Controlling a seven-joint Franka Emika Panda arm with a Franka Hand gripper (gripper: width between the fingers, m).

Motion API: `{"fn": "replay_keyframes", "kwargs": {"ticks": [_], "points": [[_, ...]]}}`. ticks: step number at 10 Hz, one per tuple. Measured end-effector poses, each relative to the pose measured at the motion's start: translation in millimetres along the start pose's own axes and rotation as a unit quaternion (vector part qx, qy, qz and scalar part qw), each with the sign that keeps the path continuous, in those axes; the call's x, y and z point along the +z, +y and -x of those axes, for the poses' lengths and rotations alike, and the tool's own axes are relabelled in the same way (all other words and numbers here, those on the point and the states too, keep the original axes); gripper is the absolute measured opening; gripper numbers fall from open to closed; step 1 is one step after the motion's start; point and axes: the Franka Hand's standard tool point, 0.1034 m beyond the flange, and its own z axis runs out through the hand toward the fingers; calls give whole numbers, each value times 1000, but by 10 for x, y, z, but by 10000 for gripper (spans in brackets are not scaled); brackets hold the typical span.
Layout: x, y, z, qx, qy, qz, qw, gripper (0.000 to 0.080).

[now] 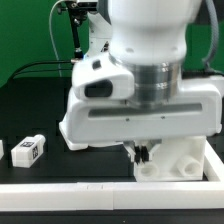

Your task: Assemble chair

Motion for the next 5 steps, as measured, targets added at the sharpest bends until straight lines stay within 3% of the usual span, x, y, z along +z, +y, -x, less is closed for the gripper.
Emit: {"fn": "replay_keyframes", "kwargs": {"ticks": [2, 3, 5], "points": [[-121, 53, 144, -1, 87, 0, 996, 27], [-104, 88, 221, 1, 110, -2, 994, 27], [-136, 167, 195, -6, 212, 12, 977, 27]]}}
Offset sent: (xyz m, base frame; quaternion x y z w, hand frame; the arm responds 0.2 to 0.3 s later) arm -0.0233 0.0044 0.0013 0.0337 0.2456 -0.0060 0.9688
